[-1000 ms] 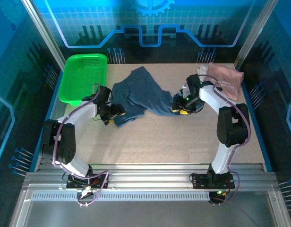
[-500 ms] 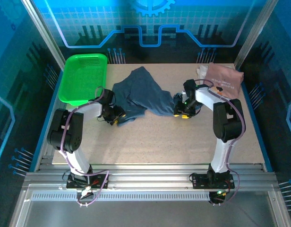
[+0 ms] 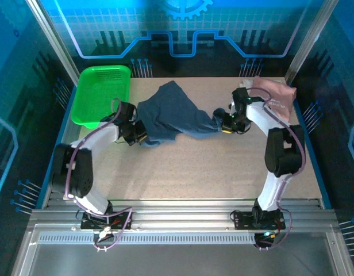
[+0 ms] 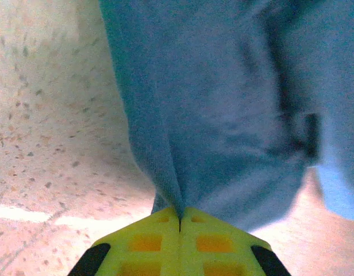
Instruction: Fold and stack the t-shirts
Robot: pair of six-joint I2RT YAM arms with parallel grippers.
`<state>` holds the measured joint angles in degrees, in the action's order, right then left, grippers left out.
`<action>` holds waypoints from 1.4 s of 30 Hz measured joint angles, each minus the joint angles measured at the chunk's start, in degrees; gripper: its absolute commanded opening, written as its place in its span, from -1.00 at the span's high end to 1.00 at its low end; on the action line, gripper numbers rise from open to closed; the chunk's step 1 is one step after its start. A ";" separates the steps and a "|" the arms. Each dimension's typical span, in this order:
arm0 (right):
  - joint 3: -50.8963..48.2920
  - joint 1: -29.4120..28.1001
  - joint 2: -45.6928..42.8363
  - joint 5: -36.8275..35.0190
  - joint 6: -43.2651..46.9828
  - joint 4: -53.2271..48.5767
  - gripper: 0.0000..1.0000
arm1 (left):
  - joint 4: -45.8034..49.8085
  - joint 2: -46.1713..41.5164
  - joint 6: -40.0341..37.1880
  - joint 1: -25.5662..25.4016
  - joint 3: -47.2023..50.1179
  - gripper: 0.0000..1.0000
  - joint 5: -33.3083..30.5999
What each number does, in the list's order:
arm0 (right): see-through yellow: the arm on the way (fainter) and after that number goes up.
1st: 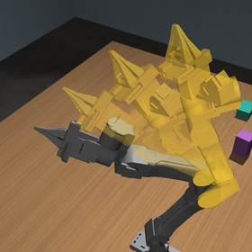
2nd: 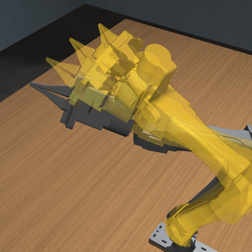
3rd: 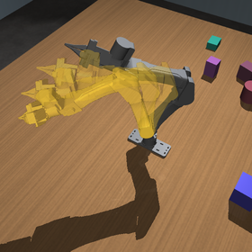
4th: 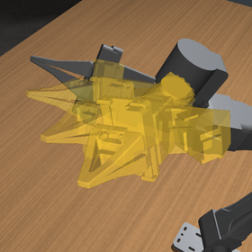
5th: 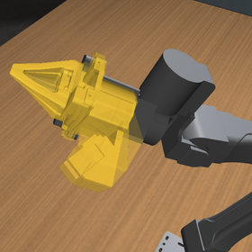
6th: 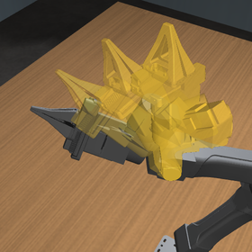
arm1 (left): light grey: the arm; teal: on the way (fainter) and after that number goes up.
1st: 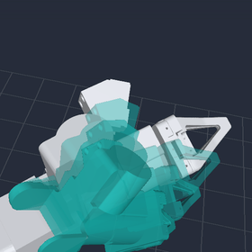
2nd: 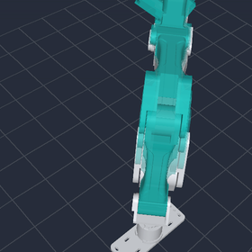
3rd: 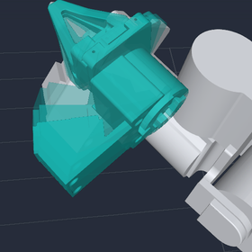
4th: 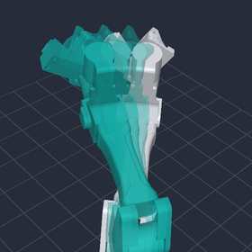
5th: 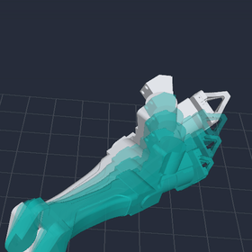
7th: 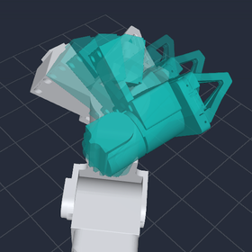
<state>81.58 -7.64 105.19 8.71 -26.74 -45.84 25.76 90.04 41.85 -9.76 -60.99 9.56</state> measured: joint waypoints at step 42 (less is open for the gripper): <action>-0.55 -5.46 -11.15 3.26 12.44 -10.56 -0.32 | -2.14 -20.44 -4.31 0.52 11.28 1.00 -3.26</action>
<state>81.03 -13.10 94.04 11.97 -14.31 -56.40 23.62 69.60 37.54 -9.23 -49.71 6.31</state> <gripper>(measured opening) 0.644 0.051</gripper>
